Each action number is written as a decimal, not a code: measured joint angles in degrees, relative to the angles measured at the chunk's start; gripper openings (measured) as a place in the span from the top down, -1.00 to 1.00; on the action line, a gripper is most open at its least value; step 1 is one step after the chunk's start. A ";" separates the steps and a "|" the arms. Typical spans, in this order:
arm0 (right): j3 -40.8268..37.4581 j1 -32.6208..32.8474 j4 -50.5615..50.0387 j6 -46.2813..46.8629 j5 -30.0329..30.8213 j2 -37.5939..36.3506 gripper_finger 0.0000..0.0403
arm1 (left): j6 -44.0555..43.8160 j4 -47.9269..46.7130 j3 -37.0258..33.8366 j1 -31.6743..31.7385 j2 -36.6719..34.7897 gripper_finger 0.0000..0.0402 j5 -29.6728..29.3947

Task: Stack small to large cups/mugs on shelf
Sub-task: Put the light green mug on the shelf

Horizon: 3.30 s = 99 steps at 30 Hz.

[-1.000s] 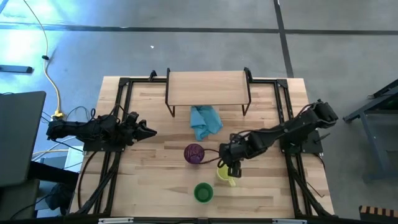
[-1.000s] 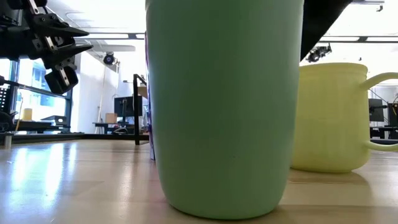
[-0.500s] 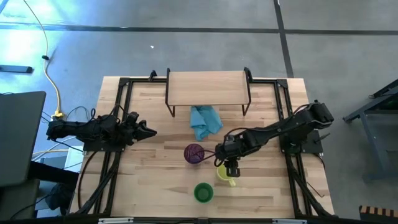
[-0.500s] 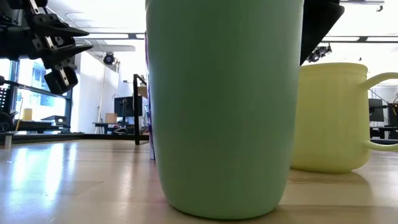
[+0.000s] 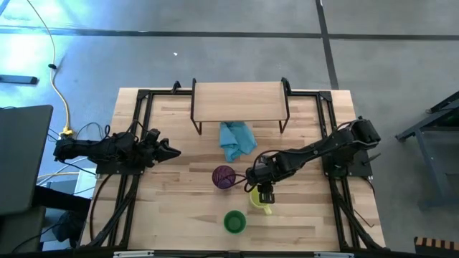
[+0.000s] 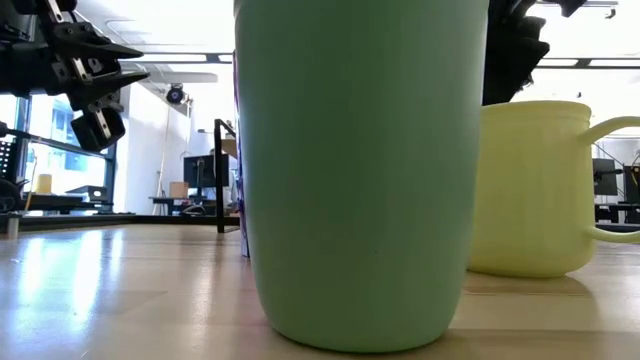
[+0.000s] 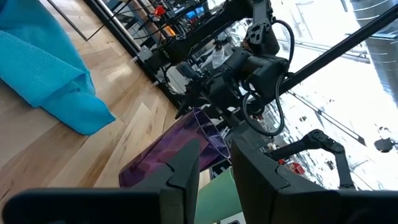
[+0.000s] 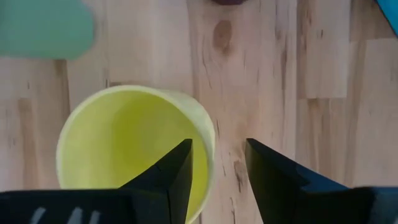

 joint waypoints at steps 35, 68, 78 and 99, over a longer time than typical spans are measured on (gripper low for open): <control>0.00 -6.43 -11.64 5.09 1.60 -13.58 1.00 | -1.46 -0.01 0.00 0.01 0.00 0.59 -2.91; 51.49 -57.12 -44.45 -47.99 1.23 7.30 1.00 | -2.99 1.14 0.00 -0.01 0.00 0.59 -8.68; 51.45 -61.83 -42.89 -48.85 -3.56 11.58 1.00 | -2.99 1.15 0.00 -0.01 0.00 0.59 -8.68; 51.45 -61.35 -39.85 -46.42 -3.53 14.21 1.00 | -2.56 1.18 0.00 -0.01 0.00 0.59 -9.01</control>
